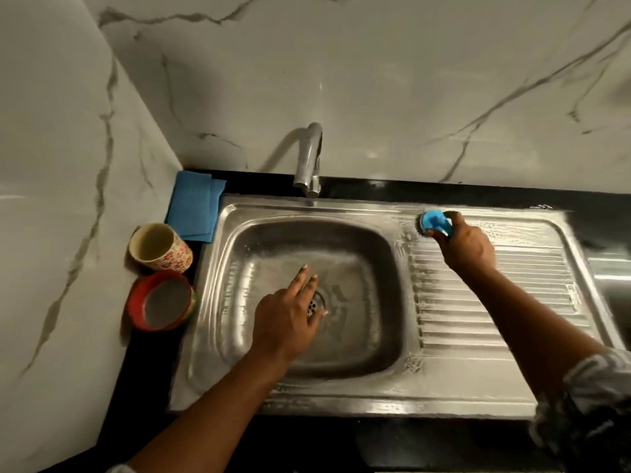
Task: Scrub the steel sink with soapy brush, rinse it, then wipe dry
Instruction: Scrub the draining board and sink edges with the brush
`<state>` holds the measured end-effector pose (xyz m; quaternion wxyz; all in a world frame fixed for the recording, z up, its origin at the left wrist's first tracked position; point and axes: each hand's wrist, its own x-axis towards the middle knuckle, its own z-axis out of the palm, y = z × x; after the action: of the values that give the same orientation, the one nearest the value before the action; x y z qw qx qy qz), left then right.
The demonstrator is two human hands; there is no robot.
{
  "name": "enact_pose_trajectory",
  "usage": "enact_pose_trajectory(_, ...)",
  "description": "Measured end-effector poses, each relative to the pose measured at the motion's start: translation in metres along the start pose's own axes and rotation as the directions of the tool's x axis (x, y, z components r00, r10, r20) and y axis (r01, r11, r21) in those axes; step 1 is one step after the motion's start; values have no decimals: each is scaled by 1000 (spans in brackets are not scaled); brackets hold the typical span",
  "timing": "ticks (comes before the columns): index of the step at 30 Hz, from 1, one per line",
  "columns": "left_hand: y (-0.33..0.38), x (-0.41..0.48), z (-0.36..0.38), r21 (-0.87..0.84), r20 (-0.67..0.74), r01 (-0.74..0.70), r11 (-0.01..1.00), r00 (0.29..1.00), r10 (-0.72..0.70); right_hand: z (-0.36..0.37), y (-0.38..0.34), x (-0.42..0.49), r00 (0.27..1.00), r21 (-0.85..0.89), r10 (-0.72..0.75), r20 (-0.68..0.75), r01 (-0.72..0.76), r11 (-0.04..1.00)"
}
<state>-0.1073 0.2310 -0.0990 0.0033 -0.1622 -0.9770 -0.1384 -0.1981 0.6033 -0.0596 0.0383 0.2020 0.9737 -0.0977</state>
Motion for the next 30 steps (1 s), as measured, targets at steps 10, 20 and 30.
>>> enact_pose_trajectory(10, 3, -21, 37, 17, 145, 119, 993, 982, -120, 65, -171, 13, 958, 137, -208, 199, 183, 973)
enact_pose_trajectory(20, -7, 1, 25, -16, 175, 206, 978, 964, -200, 40, -44, 52, 990, 8, 36, 137, -38, 999)
enact_pose_trajectory(30, 1, 8, 32, -31, 188, 204, 979, 963, -194, 54, -150, 34, 970, 153, -101, 220, 68, 986)
